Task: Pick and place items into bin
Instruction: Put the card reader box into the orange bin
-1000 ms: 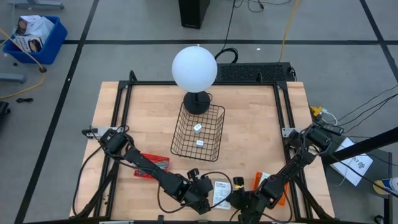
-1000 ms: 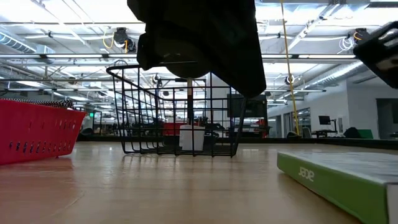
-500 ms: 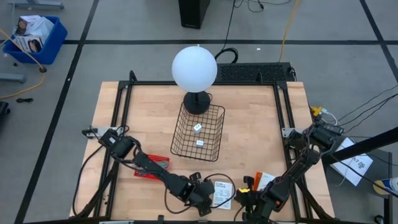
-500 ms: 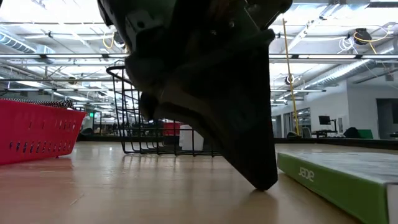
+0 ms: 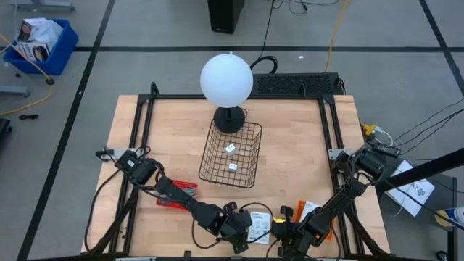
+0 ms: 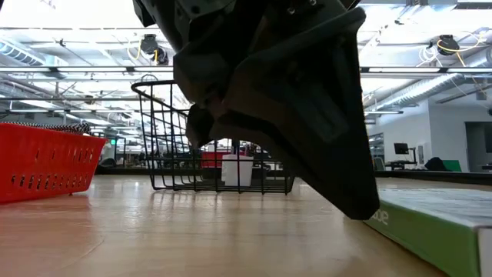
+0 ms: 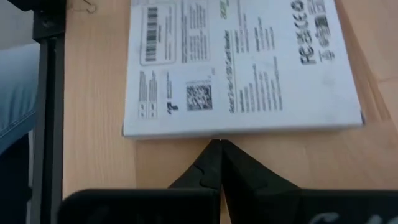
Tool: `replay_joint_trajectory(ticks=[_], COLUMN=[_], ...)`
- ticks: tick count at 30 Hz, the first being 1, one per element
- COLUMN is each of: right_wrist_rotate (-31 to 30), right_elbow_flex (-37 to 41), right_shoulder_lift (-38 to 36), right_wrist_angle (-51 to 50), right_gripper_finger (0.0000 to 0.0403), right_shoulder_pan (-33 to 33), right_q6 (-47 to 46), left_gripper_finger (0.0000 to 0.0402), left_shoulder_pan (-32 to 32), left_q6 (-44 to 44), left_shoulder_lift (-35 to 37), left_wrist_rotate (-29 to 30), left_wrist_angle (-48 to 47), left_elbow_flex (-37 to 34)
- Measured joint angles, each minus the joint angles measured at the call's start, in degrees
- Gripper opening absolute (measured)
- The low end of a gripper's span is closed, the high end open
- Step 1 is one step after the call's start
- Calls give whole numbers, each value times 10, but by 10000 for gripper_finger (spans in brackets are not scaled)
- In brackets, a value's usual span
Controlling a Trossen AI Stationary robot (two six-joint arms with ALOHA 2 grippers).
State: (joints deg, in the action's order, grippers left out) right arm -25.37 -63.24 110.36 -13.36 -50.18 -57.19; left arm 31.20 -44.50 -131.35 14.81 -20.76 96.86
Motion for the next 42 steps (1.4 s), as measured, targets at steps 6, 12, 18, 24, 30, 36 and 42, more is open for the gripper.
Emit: replay_joint_trajectory(ticks=[6,12,18,24,30,36,42], right_wrist_rotate=[-22,-56,-74,-74,-76,-88,-91], right_elbow_flex=[2,3,3,3,2,-1,-1], right_shoulder_lift=[2,2,2,1,0,-1,-2], right_wrist_angle=[38,52,61,94,102,136,129], right_gripper_finger=[0,0,0,0,0,0,0], right_shoulder_pan=[5,5,5,4,4,3,6], right_q6=[55,94,119,150,153,175,189], left_gripper_finger=[15,8,26,6,22,34,16], left_shoulder_pan=[1,5,5,5,3,1,2], left_q6=[-6,-7,-9,-7,-9,-10,-11], left_shoulder_lift=[0,1,1,1,1,0,0], left_wrist_rotate=[0,-1,-3,0,21,31,30], left_wrist_angle=[-2,-8,-9,-14,-17,-18,-18], left_elbow_flex=[0,0,0,0,0,0,0])
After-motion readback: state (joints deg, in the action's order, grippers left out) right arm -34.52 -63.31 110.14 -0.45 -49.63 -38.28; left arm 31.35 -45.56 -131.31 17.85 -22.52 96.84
